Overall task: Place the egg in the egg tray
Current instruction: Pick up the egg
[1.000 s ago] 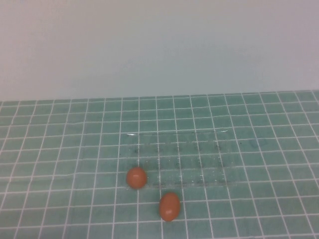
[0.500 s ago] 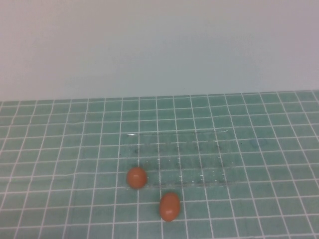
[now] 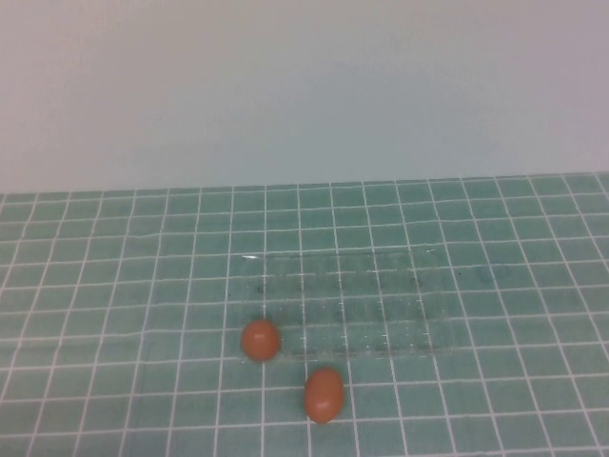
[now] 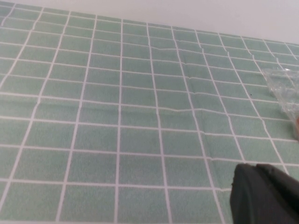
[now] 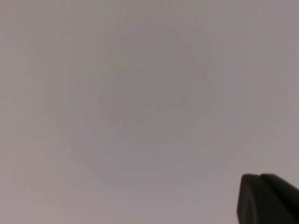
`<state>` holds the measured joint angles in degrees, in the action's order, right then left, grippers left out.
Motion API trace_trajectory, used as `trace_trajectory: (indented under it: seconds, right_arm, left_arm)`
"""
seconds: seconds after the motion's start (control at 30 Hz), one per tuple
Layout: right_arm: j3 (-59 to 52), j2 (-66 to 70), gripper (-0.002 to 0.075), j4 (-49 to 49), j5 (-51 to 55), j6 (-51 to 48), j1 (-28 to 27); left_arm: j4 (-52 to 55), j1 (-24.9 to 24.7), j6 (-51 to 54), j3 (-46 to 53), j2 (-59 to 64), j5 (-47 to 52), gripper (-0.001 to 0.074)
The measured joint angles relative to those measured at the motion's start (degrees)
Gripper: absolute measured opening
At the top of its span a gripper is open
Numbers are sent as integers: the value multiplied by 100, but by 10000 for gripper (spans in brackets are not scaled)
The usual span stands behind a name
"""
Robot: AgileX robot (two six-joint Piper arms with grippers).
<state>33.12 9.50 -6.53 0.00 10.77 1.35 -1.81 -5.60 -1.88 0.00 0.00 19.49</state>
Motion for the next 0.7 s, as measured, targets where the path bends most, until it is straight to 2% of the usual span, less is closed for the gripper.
trace_trajectory:
  seconds: [0.23,0.33,0.4,0.5,0.57,0.63,0.7]
  right_arm:
    - [0,0,-1,-36,-672,82,0]
    - [61,109,-1,-482,-904,718,0]
    - [185,282,-1,-1538,-1098,1671,0]
    - [594,710,-1,-4310,-2027,4020,2]
    - [1099,1157,-1,-6115,-3093,5491,2]
    - [1591,1676,-1,-7236,-3942,6612,2]
    - [2052,2169,-1,-8059,-4293,7536,12]
  left_arm:
    - [0,0,0,0,0,0,-1]
    - [0,0,0,0,0,0,-1]
    - [0,0,0,0,0,0,-1]
    - [0,0,0,0,0,0,-1]
    - [0,0,0,0,0,0,-1]
    - [0,0,0,0,0,0,-1]
    - [0,0,0,0,0,0,-1]
